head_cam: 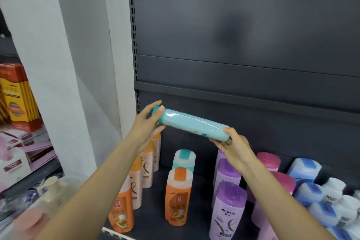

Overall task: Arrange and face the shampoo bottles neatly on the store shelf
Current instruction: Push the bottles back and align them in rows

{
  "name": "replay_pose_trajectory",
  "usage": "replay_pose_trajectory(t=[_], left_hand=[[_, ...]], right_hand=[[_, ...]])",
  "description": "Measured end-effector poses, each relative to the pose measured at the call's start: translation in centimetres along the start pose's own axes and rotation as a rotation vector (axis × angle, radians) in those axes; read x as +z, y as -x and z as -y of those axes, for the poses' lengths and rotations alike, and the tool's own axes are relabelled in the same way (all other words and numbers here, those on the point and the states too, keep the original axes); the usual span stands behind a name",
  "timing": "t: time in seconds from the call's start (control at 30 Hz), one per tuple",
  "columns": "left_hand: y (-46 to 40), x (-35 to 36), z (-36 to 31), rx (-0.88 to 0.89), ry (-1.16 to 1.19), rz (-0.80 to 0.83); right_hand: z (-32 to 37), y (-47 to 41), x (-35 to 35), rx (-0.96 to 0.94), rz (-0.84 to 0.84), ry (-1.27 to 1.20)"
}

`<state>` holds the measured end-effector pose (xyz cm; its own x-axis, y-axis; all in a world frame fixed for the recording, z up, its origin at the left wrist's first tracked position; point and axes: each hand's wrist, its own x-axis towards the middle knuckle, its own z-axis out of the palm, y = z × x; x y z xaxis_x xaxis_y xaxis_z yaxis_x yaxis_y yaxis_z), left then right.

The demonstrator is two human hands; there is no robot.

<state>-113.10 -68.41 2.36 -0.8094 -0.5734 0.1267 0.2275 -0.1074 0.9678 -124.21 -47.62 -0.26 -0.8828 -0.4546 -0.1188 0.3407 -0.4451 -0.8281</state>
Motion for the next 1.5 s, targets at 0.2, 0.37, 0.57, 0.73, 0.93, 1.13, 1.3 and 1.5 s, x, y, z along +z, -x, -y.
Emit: replay_pose_trajectory(t=[0.2, 0.37, 0.57, 0.73, 0.93, 1.13, 1.3, 1.5], left_hand=[[-0.2, 1.1, -0.3, 0.051, 0.073, -0.105], [-0.4, 1.5, -1.1, 0.107, 0.047, -0.091], [0.1, 1.9, -1.4, 0.191, -0.04, -0.032], [0.1, 1.7, -1.8, 0.227, -0.088, 0.042], [0.1, 1.7, -1.9, 0.211, -0.088, 0.082], [-0.3, 1.5, -2.1, 0.208, -0.066, 0.079], [-1.2, 1.3, -2.1, 0.25, -0.198, -0.007], [-1.4, 1.1, -1.8, 0.373, -0.501, 0.077]], right_hand=[[-0.3, 0.1, -0.1, 0.032, 0.013, -0.157], [-1.4, -0.3, -0.1, 0.094, 0.043, -0.131], [-2.6, -1.5, 0.1, 0.164, -0.009, -0.188], [-2.7, -1.8, -0.1, 0.188, 0.005, -0.215], [-2.6, -2.3, -0.3, 0.18, -0.017, -0.213], [-2.1, -2.4, -0.9, 0.199, -0.041, -0.138], [-1.3, -2.6, -0.4, 0.204, -0.075, 0.026], [-0.7, -3.9, -0.3, 0.196, -0.139, 0.214]])
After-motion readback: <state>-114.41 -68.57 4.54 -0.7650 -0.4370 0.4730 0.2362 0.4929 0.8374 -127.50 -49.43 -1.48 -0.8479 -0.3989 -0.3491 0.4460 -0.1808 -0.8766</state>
